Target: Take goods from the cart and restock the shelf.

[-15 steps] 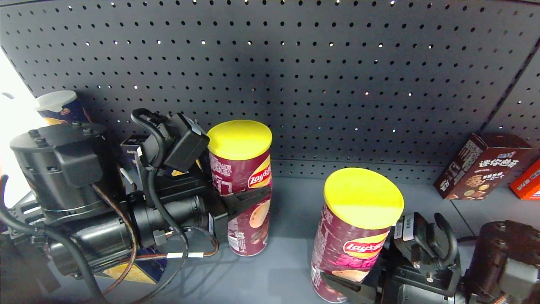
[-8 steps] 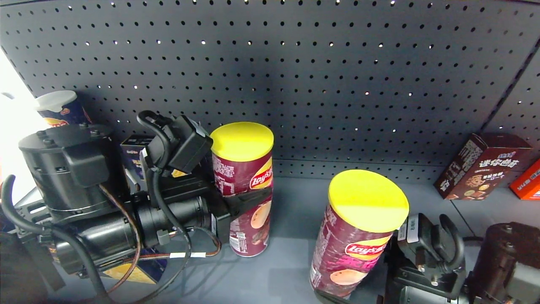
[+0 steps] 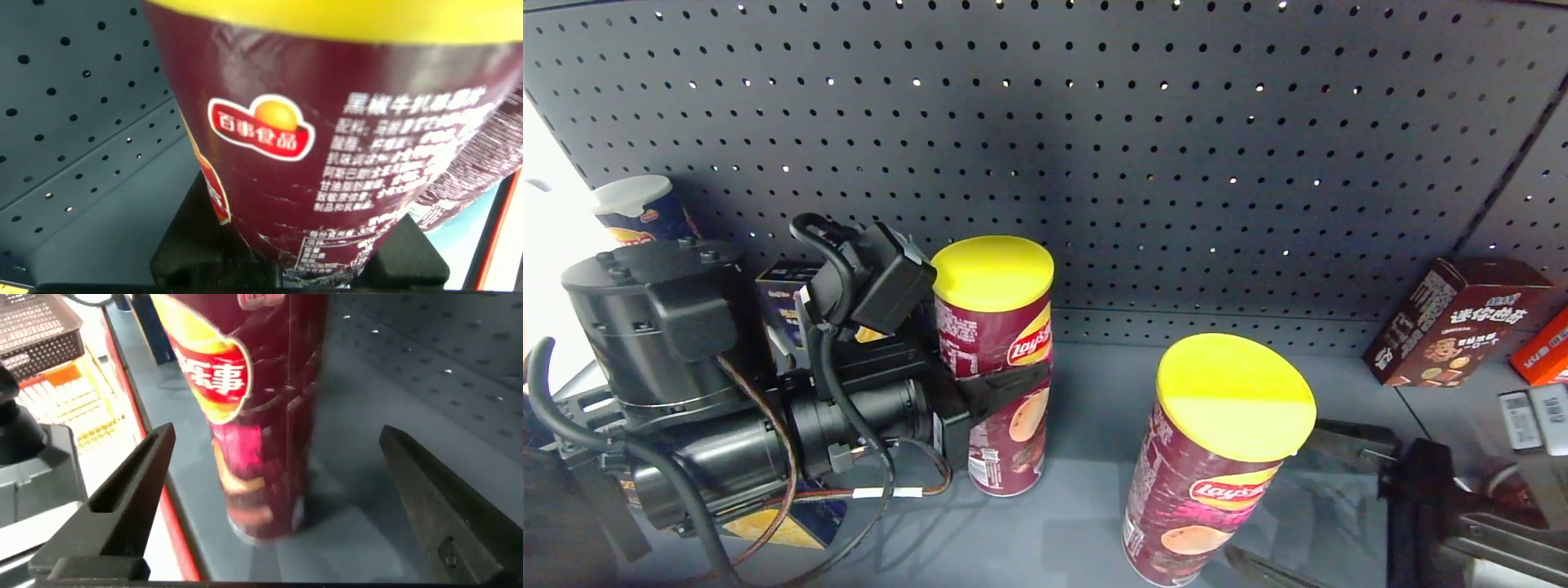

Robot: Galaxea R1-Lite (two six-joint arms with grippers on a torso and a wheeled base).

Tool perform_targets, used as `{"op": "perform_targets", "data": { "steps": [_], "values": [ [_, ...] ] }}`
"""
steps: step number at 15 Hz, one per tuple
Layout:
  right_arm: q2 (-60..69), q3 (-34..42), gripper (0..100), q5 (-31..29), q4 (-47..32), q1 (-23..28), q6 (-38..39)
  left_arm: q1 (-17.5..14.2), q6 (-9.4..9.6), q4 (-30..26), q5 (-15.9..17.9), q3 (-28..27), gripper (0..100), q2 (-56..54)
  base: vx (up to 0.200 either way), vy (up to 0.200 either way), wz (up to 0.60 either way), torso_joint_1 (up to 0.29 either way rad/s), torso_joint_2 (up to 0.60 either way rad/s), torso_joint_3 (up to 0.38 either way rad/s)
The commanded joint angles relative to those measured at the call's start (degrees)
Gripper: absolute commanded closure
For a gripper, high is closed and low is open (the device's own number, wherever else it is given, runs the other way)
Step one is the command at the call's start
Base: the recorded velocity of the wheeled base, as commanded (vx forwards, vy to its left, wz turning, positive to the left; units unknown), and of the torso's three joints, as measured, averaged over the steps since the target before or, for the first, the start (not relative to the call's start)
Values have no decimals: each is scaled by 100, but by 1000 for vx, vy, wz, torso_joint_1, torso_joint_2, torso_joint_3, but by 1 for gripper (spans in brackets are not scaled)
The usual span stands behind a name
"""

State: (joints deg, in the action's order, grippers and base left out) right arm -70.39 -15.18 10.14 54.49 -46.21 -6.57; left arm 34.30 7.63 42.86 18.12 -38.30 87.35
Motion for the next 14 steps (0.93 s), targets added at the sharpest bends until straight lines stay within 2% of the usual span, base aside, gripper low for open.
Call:
{"op": "perform_targets", "data": {
  "steps": [1,5,6,9,14],
  "values": [
    [1651,-135,0,-223,-1204,7,-2,6,2,3,-1,-2,100,-7,0,0,0,0,0,0],
    [3725,-64,0,-1111,-3639,7,-2,6,10,3,-10,33,100,-7,0,0,0,0,0,0],
    [4086,50,0,-1313,-4034,7,-11,6,10,3,-10,33,100,-16,0,0,0,0,0,0],
    [5149,472,0,-1893,-4693,25,-187,6,19,3,-10,42,100,-33,0,0,0,0,0,0],
    [6925,823,0,-1946,-6012,376,-108,15,37,29,-1,139,100,-51,0,0,0,0,0,0]
  ]
}}
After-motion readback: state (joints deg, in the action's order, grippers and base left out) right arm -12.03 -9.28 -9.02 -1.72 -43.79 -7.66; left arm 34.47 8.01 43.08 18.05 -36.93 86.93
